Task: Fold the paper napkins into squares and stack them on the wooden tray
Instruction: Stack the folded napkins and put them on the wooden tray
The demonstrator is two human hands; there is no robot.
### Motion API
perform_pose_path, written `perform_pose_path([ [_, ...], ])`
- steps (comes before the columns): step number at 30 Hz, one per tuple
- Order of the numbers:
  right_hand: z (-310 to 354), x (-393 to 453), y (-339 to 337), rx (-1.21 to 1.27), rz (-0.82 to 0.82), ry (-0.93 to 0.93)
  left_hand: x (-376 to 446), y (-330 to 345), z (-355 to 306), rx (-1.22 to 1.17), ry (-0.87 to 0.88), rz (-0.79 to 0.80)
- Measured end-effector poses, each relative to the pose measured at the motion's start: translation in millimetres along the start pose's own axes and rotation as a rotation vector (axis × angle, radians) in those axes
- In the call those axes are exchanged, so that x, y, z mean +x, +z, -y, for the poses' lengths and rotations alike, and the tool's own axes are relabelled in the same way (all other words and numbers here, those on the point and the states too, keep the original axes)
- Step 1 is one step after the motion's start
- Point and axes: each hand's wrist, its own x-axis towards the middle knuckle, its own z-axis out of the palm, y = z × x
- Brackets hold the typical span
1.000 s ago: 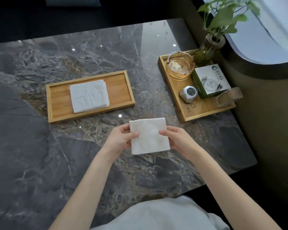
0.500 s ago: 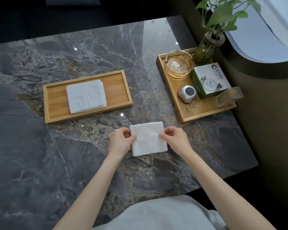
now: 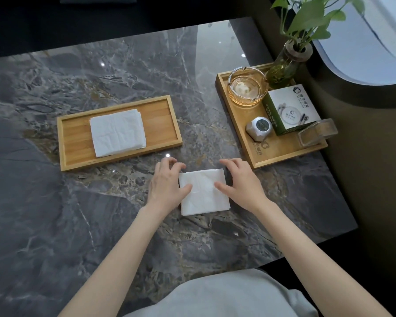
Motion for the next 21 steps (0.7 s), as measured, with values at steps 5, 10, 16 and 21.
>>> perform_pose_path([
  [5,0,8,-3,-0.13,0.048,-0.09,9,-1,0,0.1,-0.007,0.051],
  [10,2,10,-3,-0.163,0.075,-0.12,15,3,-3,0.146,0.01,0.11],
  [16,6,9,-1,-0.064,0.163,-0.047,17,5,0,0.058,-0.012,0.183],
  [21,11,6,-10,0.248,0.238,0.087,11,0,5,-0.174,-0.005,0.251],
])
